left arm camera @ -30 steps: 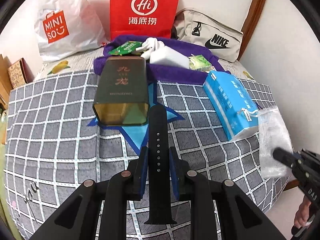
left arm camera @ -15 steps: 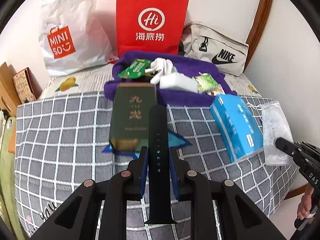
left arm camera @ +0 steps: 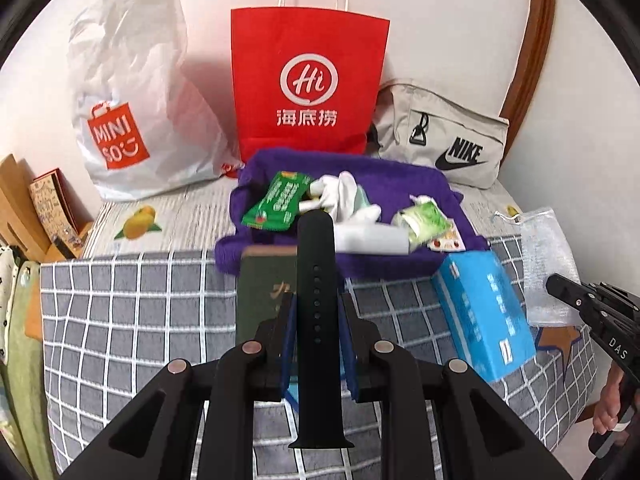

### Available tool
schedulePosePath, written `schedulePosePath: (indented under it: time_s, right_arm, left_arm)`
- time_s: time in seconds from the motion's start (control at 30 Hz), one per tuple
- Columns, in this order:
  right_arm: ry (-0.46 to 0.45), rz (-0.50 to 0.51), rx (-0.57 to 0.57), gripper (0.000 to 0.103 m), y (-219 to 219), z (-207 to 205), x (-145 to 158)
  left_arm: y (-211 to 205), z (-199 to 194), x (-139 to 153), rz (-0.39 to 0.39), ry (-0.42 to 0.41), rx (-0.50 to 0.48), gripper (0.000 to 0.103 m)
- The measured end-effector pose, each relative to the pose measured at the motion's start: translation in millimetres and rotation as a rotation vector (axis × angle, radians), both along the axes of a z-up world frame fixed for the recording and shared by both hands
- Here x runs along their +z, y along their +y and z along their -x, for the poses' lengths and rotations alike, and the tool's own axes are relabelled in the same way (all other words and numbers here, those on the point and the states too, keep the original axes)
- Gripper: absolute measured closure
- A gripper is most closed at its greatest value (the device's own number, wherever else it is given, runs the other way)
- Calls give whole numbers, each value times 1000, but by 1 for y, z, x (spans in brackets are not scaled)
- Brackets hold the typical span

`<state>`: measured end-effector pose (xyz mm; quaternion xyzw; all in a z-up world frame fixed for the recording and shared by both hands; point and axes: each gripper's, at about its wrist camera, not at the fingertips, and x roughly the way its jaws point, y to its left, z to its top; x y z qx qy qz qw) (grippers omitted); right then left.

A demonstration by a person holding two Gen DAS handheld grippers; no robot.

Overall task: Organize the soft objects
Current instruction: 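Carry the clear cup in the right tool while the left tool carries the black strap toward the towel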

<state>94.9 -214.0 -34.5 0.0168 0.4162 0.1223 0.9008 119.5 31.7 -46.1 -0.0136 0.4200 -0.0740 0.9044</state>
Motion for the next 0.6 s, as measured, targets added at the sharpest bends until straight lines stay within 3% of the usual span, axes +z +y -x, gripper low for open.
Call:
schedulePosePath:
  time_s: [0.6]
  right_arm:
    - [-1, 10, -33, 100, -11, -74, -7]
  left_arm:
    - [-16, -72, 1, -11, 2, -28, 83]
